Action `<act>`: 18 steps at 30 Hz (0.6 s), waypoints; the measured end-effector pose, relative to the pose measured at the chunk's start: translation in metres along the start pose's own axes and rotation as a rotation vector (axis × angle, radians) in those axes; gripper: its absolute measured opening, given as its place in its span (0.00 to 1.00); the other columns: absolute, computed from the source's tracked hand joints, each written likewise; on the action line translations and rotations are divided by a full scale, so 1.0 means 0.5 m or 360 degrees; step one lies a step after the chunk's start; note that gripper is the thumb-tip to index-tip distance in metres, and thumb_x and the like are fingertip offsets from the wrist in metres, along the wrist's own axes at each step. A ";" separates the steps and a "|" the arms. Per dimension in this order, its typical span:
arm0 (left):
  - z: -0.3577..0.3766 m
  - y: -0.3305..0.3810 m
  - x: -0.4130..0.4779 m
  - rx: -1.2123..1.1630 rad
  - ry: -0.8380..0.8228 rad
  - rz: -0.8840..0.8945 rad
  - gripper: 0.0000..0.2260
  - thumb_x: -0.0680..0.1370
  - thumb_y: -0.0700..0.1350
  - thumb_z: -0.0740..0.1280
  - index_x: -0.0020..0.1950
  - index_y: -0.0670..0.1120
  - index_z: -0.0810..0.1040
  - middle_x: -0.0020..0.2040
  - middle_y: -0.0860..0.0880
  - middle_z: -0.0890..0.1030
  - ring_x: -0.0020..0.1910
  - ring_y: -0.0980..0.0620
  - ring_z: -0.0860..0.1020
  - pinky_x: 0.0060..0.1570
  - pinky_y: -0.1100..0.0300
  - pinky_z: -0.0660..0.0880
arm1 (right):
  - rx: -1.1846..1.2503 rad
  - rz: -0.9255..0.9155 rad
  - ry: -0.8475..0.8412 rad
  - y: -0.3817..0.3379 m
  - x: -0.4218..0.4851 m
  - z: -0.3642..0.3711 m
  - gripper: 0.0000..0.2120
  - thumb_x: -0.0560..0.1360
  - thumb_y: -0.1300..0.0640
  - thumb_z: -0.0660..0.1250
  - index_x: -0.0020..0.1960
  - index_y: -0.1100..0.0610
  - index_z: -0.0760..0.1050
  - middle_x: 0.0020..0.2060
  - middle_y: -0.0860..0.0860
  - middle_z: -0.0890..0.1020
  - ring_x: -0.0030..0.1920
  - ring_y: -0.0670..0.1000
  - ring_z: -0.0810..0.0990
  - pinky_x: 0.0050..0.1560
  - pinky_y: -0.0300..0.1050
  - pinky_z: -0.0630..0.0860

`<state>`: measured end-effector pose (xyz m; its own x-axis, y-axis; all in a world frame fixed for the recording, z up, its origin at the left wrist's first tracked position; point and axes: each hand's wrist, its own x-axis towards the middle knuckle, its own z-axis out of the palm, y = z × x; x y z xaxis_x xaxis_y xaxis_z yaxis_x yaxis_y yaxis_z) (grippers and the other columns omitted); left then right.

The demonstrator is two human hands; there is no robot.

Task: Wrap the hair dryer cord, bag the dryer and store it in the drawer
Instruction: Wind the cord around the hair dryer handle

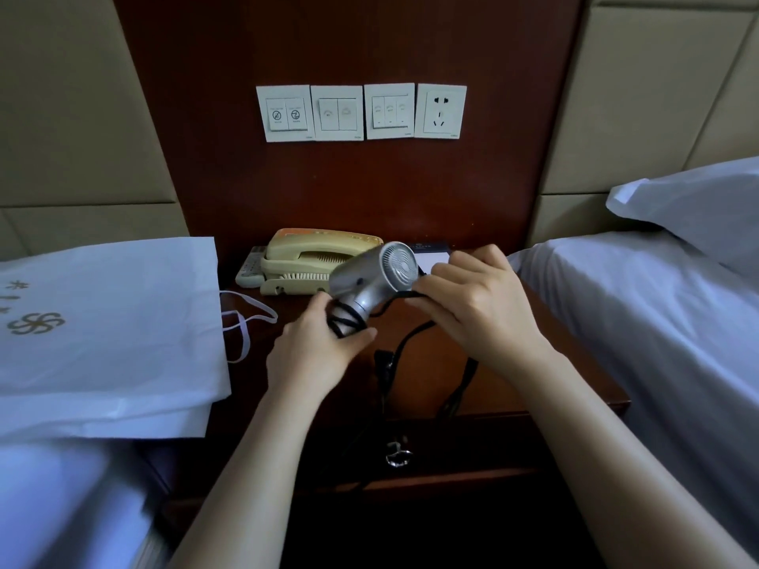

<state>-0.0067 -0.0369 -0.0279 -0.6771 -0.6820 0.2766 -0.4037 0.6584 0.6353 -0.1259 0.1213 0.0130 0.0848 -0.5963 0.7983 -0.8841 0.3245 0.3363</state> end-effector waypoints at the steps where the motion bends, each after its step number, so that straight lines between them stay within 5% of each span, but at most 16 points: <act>1: 0.000 0.007 -0.004 0.0092 0.0000 0.0015 0.21 0.67 0.66 0.68 0.51 0.54 0.70 0.47 0.53 0.80 0.50 0.44 0.79 0.43 0.53 0.74 | -0.0001 -0.0014 0.0005 -0.004 0.002 0.000 0.10 0.76 0.52 0.65 0.38 0.56 0.77 0.30 0.48 0.75 0.32 0.52 0.74 0.40 0.45 0.62; 7: 0.004 0.047 -0.027 0.0353 -0.0167 -0.0021 0.32 0.64 0.76 0.51 0.46 0.49 0.68 0.40 0.50 0.75 0.44 0.42 0.77 0.39 0.54 0.70 | 0.0113 -0.0103 0.0024 -0.039 0.020 0.001 0.10 0.77 0.53 0.63 0.40 0.55 0.78 0.32 0.47 0.78 0.33 0.52 0.73 0.38 0.47 0.64; 13: -0.001 0.057 -0.029 0.0423 -0.0090 0.0063 0.20 0.75 0.65 0.53 0.45 0.48 0.67 0.44 0.45 0.77 0.49 0.39 0.77 0.40 0.54 0.67 | 0.0173 -0.0157 -0.0004 -0.055 0.028 -0.001 0.11 0.77 0.53 0.62 0.39 0.55 0.79 0.32 0.47 0.79 0.34 0.51 0.74 0.38 0.46 0.63; 18: -0.011 0.038 -0.022 0.0387 -0.0032 0.0136 0.17 0.77 0.64 0.52 0.44 0.51 0.69 0.48 0.44 0.80 0.50 0.38 0.78 0.42 0.53 0.69 | 0.0125 -0.0028 -0.0088 -0.037 0.015 0.010 0.02 0.70 0.59 0.68 0.42 0.54 0.77 0.35 0.48 0.78 0.41 0.52 0.73 0.45 0.45 0.63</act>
<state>-0.0036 -0.0188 -0.0148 -0.7263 -0.6157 0.3057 -0.4788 0.7722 0.4176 -0.1114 0.1073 0.0103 0.0772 -0.6418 0.7630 -0.9163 0.2560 0.3081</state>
